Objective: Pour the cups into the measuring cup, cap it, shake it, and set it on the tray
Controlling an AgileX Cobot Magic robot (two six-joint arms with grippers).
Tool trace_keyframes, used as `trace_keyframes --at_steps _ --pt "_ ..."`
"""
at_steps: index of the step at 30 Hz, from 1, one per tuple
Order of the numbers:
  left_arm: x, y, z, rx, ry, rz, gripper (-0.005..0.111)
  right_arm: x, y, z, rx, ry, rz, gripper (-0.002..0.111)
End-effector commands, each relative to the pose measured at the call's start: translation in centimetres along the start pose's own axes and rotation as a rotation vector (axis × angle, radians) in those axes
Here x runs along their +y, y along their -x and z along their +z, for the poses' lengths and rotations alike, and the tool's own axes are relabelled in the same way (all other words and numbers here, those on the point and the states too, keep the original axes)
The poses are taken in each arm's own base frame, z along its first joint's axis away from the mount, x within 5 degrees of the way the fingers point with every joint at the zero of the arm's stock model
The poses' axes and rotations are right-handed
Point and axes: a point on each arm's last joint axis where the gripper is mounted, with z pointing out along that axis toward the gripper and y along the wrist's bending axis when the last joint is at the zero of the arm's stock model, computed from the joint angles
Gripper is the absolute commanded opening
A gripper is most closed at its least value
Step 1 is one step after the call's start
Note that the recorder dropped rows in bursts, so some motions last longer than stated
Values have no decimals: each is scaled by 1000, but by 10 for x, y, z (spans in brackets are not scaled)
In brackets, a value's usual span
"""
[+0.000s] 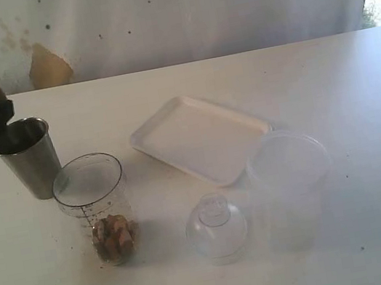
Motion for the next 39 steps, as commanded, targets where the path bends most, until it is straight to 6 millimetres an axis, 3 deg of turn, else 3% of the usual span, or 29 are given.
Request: trace_keyframes --at_steps 1,7,11,14,19,26,32,39 --pt "13 3 -15 35 100 -6 0 0 -1 1 2 -4 -5 0" --pt "55 -22 -22 65 238 -115 0 0 -1 1 2 -4 -5 0" --pt "80 -46 -17 -10 223 -167 0 0 -1 1 2 -4 -5 0" --pt "95 -63 -5 -32 196 -218 0 0 -1 1 2 -4 -5 0" --pt "100 -99 27 81 147 -110 0 0 -1 1 2 -4 -5 0" --pt "120 -135 67 92 226 -197 0 0 -1 1 2 -4 -5 0" --pt "133 -143 102 63 195 -172 0 0 -1 1 2 -4 -5 0" --pt "145 -131 147 7 132 -94 0 0 -1 1 2 -4 -5 0"
